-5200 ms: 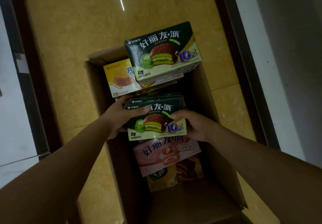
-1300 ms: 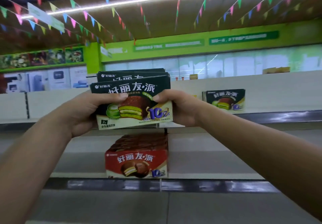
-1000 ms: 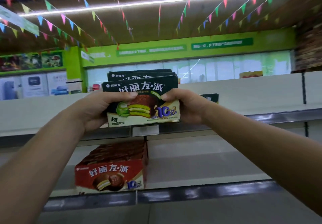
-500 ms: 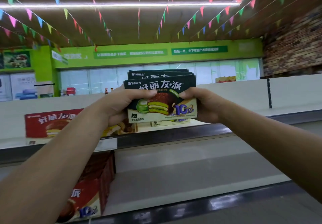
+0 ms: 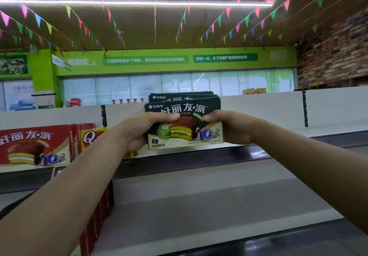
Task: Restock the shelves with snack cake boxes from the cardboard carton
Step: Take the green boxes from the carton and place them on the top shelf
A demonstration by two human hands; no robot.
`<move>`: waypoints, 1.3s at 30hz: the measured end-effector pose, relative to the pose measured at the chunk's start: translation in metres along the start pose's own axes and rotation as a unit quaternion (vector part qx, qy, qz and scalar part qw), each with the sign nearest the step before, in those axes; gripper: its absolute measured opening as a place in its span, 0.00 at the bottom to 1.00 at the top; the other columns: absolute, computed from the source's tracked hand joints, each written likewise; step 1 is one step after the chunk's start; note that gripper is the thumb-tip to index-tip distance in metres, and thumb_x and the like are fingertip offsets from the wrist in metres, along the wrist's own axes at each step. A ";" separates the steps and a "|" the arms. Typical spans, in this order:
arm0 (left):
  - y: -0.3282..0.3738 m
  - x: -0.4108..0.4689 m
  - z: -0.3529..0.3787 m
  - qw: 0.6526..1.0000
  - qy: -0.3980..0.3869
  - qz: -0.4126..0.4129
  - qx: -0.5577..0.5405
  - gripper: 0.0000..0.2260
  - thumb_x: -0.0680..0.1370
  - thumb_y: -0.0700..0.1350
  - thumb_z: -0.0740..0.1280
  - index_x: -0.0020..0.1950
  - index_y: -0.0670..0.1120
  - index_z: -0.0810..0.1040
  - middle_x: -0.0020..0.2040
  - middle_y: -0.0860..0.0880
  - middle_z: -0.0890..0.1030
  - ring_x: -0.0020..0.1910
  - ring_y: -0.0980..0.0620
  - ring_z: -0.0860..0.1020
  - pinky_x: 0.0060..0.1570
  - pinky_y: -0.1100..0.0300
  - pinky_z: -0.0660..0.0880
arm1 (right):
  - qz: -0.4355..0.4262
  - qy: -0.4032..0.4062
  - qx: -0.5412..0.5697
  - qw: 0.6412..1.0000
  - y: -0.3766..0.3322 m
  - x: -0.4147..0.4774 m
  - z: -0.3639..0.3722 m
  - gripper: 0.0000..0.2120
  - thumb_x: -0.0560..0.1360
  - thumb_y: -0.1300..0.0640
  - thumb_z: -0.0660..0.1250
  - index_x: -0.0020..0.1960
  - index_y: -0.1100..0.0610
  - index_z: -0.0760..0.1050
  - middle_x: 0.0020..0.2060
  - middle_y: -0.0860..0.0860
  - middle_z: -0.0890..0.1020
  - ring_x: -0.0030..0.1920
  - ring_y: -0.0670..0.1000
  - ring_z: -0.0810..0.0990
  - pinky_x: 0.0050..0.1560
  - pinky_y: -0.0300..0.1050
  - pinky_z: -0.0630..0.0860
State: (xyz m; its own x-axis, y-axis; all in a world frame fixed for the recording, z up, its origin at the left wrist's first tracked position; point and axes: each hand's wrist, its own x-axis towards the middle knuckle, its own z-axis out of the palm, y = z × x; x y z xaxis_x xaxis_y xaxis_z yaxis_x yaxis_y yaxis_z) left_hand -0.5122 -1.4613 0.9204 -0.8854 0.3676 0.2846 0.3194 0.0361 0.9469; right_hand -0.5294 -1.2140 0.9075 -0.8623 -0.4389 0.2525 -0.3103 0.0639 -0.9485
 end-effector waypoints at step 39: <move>0.003 -0.029 -0.004 0.994 0.089 0.024 0.063 0.62 0.57 0.53 0.86 0.83 0.50 0.54 0.77 0.43 0.67 0.72 0.41 0.67 0.70 0.42 0.66 | -0.065 0.115 -0.087 0.987 0.004 0.002 0.005 0.72 0.41 0.30 0.83 0.79 0.52 0.61 0.68 0.52 0.77 0.71 0.54 0.72 0.78 0.62 0.59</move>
State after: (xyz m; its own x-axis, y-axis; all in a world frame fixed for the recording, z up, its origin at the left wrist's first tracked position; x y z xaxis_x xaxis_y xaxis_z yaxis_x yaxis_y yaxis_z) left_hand -0.4867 -1.4753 0.9156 -0.9099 0.2018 0.3623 0.3933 0.1424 0.9083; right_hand -0.5301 -1.2188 0.9032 -0.8727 -0.2396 0.4254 -0.4708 0.1823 -0.8632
